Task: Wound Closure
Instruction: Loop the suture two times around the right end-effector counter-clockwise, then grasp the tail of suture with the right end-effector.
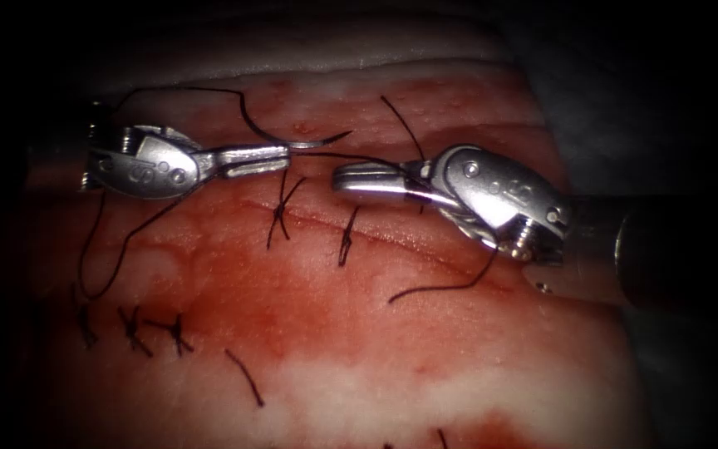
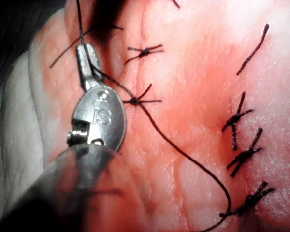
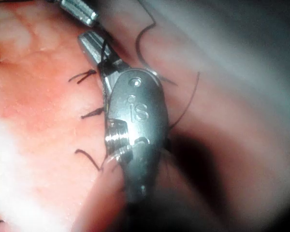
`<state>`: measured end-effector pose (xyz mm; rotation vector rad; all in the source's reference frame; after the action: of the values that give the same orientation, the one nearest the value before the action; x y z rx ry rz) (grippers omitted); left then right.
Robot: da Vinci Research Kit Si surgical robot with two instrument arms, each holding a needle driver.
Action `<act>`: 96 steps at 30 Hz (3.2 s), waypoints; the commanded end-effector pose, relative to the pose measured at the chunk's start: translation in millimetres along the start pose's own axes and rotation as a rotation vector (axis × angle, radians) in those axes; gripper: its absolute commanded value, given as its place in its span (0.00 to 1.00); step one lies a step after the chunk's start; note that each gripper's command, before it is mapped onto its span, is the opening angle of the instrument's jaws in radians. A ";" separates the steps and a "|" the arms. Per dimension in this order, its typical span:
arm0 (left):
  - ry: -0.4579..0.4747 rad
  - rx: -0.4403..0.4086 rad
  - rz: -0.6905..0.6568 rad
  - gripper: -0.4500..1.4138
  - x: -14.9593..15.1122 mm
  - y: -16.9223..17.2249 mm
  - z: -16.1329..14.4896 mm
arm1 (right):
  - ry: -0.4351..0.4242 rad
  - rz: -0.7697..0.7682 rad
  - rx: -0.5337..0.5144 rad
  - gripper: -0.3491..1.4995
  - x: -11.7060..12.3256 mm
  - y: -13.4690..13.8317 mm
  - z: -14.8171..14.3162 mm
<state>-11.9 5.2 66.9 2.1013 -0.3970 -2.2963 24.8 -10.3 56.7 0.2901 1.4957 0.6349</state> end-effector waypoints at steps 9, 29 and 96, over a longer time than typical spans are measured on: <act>-0.003 -0.021 -0.012 0.00 -0.6 3.1 2.2 | 0.090 -0.023 -0.141 0.44 0.1 0.5 2.2; 0.033 -0.045 -0.093 0.00 6.4 0.6 3.8 | -0.333 -0.204 -0.143 0.49 -3.3 0.1 1.5; -0.072 -0.203 -0.137 0.00 -5.0 1.7 10.6 | -0.339 0.247 -0.856 0.52 -4.2 4.8 -1.2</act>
<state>-21.6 6.2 72.6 2.0101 -0.0170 -2.3768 22.1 -9.4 62.3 -0.0849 0.7592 1.2832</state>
